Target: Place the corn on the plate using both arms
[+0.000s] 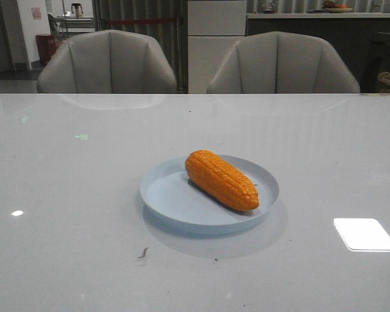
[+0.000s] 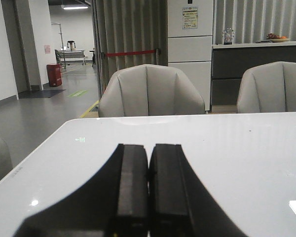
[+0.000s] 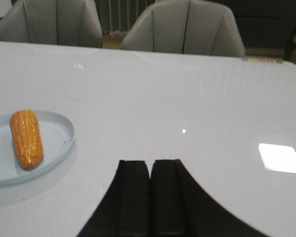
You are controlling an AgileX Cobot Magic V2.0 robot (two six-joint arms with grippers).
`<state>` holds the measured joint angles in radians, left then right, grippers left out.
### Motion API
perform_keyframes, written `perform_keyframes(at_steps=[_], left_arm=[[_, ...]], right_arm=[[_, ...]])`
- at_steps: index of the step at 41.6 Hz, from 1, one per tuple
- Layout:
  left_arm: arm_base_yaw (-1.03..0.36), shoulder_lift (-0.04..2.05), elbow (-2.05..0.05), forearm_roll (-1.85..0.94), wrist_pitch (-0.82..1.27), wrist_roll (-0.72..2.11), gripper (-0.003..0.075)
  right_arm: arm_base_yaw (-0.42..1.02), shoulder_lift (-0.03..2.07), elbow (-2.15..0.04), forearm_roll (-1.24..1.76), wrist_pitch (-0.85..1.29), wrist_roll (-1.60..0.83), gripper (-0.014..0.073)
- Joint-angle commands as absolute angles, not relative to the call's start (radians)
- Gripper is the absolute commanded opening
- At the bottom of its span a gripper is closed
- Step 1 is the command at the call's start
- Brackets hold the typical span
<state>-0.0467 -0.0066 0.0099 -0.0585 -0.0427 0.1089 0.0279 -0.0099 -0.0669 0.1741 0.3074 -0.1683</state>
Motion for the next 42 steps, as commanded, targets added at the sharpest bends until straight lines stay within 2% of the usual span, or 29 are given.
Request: perform_keyframes(at_steps=[1, 4, 9, 18, 42], left_arm=[[-0.045, -0.027, 0.049, -0.068, -0.126, 0.102, 0.0093], [-0.045, -0.027, 0.049, -0.068, -0.126, 0.102, 0.0093], [-0.045, -0.027, 0.049, -0.068, -0.126, 0.102, 0.0093], [-0.045, -0.027, 0.049, -0.068, -0.126, 0.102, 0.0093], [-0.045, -0.027, 0.049, -0.068, -0.126, 0.102, 0.0093]], right_arm=[[0.029, -0.029, -0.038, 0.177, 0.211, -0.176, 0.0025], [0.029, -0.029, 0.010, 0.184, 0.210, -0.175, 0.0025], [0.029, -0.029, 0.007, 0.202, 0.325, -0.175, 0.0025], [0.029, -0.029, 0.007, 0.243, 0.260, -0.175, 0.0025], [0.029, -0.029, 0.007, 0.243, 0.262, -0.175, 0.0025]])
